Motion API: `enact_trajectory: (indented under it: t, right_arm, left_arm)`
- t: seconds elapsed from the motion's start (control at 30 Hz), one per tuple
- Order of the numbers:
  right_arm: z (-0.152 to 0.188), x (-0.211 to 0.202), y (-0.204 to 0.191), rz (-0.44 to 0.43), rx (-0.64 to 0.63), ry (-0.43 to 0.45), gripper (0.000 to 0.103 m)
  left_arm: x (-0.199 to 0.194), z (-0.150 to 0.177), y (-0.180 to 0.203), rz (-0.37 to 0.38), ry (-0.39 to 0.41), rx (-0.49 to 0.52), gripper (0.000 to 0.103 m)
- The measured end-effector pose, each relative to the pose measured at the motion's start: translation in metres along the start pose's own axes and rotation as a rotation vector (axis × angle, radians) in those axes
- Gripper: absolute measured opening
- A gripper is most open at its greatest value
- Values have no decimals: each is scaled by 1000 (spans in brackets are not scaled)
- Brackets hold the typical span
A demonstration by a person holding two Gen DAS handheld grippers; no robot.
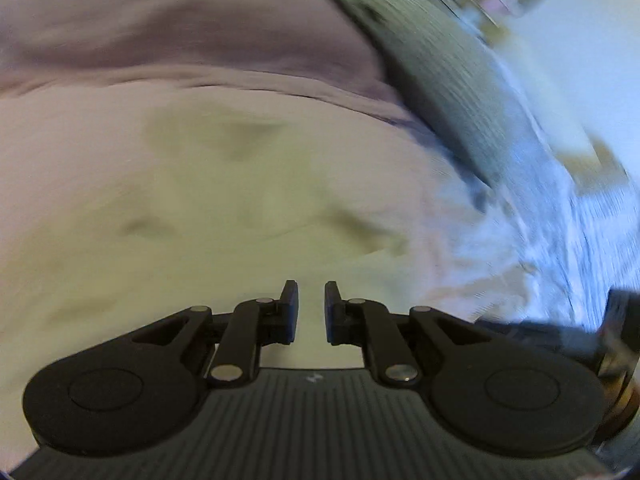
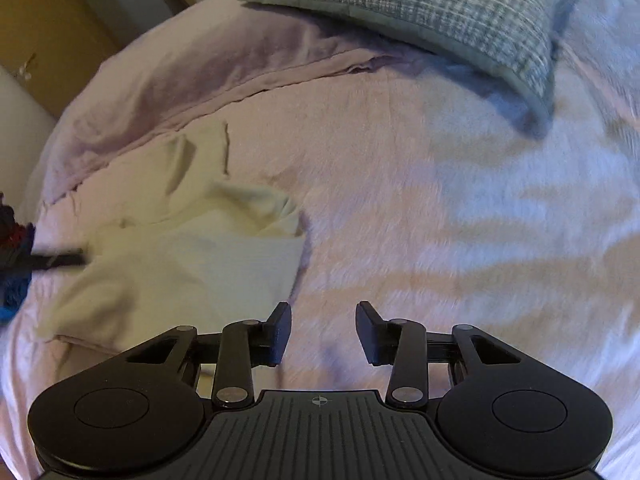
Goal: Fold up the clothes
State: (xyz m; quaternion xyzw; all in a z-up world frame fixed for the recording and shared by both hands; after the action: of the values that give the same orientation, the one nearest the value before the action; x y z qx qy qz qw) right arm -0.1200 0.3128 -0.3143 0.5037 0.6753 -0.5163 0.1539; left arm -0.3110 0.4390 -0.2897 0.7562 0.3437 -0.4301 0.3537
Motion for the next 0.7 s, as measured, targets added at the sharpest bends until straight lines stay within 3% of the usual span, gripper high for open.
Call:
enact_trajectory:
  t: [0.07, 0.2, 0.27, 0.4, 0.5, 0.7]
  right_arm:
    - [17, 5, 4, 23, 81, 43, 41]
    - [54, -6, 30, 242, 434, 218, 41]
    - [66, -15, 27, 248, 534, 303, 41]
    - [65, -2, -7, 123, 397, 292, 41]
    - [65, 9, -19, 103, 324, 272, 41]
    - [73, 31, -17, 82, 331, 222, 40]
  left_arm:
    - [20, -20, 30, 65, -57, 83, 9]
    - [48, -31, 75, 94, -159, 280, 9]
    - [63, -34, 94, 108, -203, 379, 9]
    - [87, -36, 127, 110, -268, 556, 9]
    - [106, -37, 136, 107, -320, 627, 9]
    - [135, -29, 149, 114, -417, 700, 8]
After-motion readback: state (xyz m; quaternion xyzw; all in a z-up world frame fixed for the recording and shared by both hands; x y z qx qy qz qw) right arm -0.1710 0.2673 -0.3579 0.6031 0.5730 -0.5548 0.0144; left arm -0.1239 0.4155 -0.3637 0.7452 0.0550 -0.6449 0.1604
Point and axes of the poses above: each gripper's, at about its wrist camera, not at the fingertips, and x roughly the way its jaws point, y to its right, z to its underside, the point moved 7 cm from there along x, roughly the way its jaws point, and after that the axes turned 15 degrees about -z, right-handed, at the moved point
